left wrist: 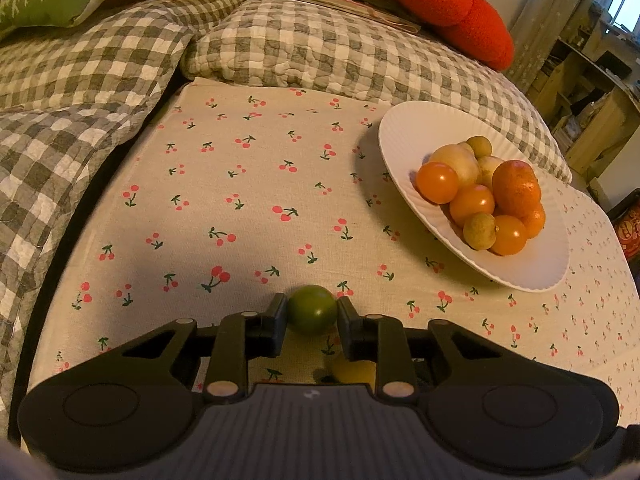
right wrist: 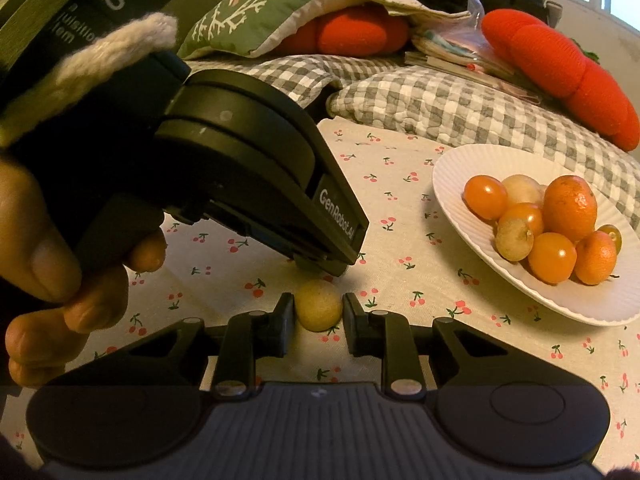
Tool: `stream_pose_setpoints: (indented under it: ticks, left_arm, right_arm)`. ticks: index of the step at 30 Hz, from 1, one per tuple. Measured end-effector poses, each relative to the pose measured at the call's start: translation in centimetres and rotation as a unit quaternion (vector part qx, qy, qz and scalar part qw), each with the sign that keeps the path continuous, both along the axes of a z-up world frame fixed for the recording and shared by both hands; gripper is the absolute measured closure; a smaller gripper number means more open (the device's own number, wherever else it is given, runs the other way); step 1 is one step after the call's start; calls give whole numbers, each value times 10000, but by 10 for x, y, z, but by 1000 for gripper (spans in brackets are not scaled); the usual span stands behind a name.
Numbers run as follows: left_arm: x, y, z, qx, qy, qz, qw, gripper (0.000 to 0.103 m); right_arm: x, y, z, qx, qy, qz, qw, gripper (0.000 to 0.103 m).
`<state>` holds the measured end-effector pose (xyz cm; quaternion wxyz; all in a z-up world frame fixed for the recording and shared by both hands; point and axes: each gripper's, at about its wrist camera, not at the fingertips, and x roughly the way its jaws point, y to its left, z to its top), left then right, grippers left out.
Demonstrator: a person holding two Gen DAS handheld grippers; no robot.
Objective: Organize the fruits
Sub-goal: 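Carry the lime and yellowish fruit over the plate and release them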
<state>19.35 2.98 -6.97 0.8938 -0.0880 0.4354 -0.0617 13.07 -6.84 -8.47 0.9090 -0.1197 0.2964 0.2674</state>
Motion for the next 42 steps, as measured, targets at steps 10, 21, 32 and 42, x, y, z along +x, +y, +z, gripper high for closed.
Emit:
stream_pose_setpoints:
  ticks: [10,21,32,42]
  left_arm:
    - [-1,4,1,11,-18,87,10000,83]
    - [-4,5,4,-15,-109,150,9998,83]
    - [-11,3,17,15,-353,153,9993,84]
    - [-18,6,43,6,-827,177,9964,84]
  right_arm:
    - [2,0,1,0,16,-5,10000,80]
    - [2,-1,3,26,2,-27,10000,80]
    - [-4,-8,18,255,-92,-70,9996,80]
    - [-4,-28,44,675,-213,-253,9972,80]
